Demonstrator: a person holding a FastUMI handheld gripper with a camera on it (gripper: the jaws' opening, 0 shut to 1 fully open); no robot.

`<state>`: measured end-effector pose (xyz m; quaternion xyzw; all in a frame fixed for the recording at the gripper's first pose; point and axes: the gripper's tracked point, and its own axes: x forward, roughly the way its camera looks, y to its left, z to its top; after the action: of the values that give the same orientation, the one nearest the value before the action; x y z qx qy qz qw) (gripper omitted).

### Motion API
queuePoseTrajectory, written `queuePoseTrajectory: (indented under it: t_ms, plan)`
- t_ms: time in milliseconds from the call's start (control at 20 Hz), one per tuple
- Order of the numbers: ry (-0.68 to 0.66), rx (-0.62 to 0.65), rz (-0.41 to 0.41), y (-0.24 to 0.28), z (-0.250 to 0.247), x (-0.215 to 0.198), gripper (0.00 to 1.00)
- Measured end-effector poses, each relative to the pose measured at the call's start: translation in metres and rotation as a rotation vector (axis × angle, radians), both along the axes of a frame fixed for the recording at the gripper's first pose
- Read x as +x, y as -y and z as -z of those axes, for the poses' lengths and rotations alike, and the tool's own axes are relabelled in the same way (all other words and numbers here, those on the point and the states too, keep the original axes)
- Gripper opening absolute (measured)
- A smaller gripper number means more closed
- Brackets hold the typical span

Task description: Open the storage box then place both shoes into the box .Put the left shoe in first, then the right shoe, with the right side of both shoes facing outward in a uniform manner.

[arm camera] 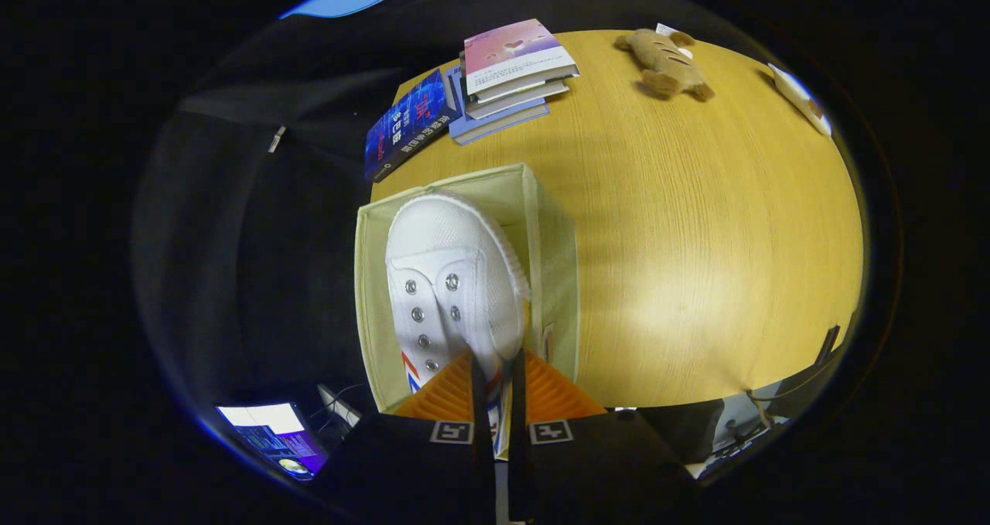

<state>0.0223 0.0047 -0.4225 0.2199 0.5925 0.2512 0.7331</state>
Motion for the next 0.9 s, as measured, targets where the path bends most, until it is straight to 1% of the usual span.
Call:
queuePoseTrajectory:
  t_ms: [50, 100, 150, 200, 250, 300, 400, 500, 550, 650, 900]
  plan:
    - [-0.001, -0.003, -0.009, 0.000, 0.001, -0.002, 0.12]
    - [-0.001, 0.007, -0.010, -0.002, 0.000, -0.003, 0.14]
    - [-0.002, 0.025, -0.013, -0.005, -0.002, -0.003, 0.21]
    - [-0.009, 0.054, -0.013, -0.006, -0.007, -0.005, 0.26]
    - [-0.023, 0.112, -0.004, -0.010, -0.018, -0.005, 0.34]
    - [-0.032, 0.141, 0.002, -0.017, -0.019, -0.005, 0.34]
    - [-0.019, 0.151, 0.010, -0.008, -0.026, 0.000, 0.54]
    - [-0.018, 0.169, 0.011, -0.007, -0.029, -0.001, 0.91]
    - [-0.012, 0.167, 0.012, -0.003, -0.029, 0.001, 0.96]
    - [-0.005, 0.165, 0.012, 0.000, -0.027, 0.001, 0.98]
    - [0.021, 0.194, 0.039, 0.013, -0.034, 0.001, 0.98]
